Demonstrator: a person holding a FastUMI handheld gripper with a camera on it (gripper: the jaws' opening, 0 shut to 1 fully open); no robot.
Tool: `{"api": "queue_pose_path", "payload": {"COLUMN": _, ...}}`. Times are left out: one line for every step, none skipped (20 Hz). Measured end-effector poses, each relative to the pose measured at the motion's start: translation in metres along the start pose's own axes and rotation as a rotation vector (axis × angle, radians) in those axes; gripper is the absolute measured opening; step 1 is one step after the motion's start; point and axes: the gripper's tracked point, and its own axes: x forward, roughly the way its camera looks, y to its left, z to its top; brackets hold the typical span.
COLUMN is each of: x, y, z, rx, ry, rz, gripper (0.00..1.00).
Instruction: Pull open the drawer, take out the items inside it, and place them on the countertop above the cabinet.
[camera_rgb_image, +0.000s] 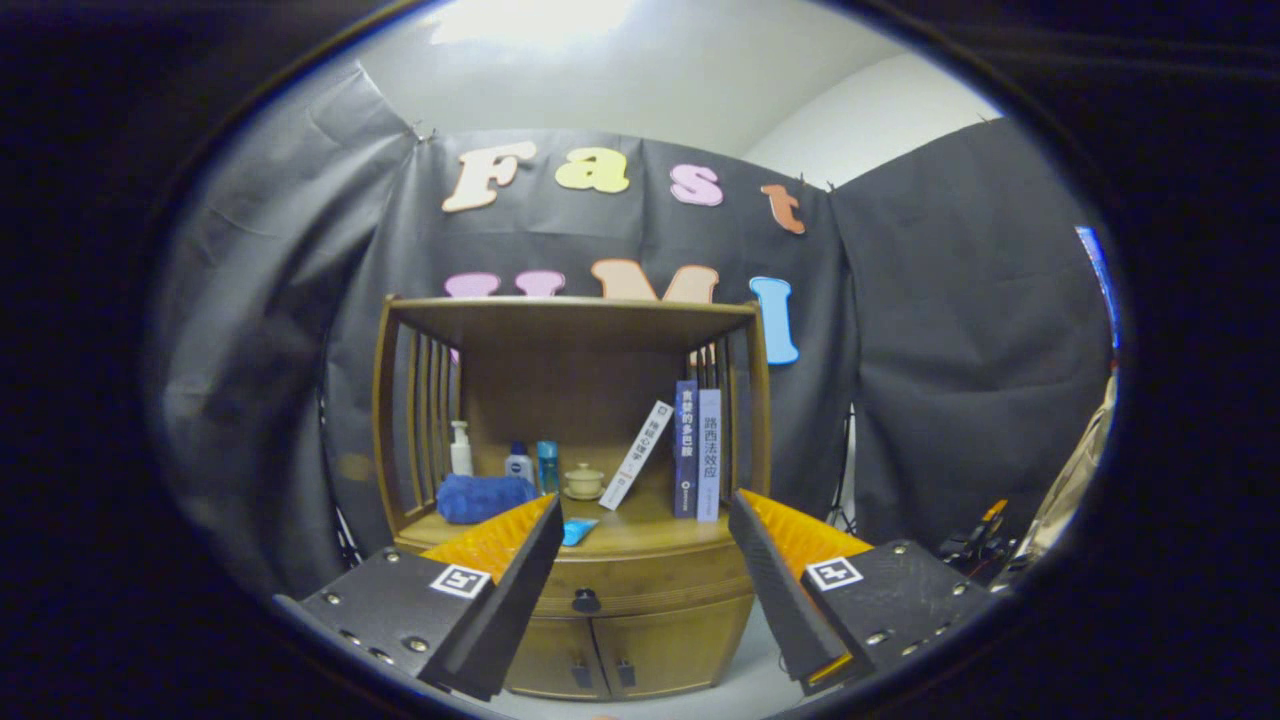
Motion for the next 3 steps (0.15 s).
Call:
{"api": "queue_pose_path", "payload": {"x": -0.006, "y": -0.006, "z": 0.000, "rx": 0.007, "ry": -0.001, "rz": 0.006, "gripper": 0.99}}
{"api": "queue_pose_path", "payload": {"x": -0.011, "y": -0.014, "z": -0.001, "rx": 0.007, "ry": 0.006, "rz": -0.002, "gripper": 0.99}}
{"api": "queue_pose_path", "payload": {"x": -0.016, "y": -0.024, "z": -0.004, "rx": 0.002, "ry": 0.013, "rz": -0.017, "gripper": 0.99}}
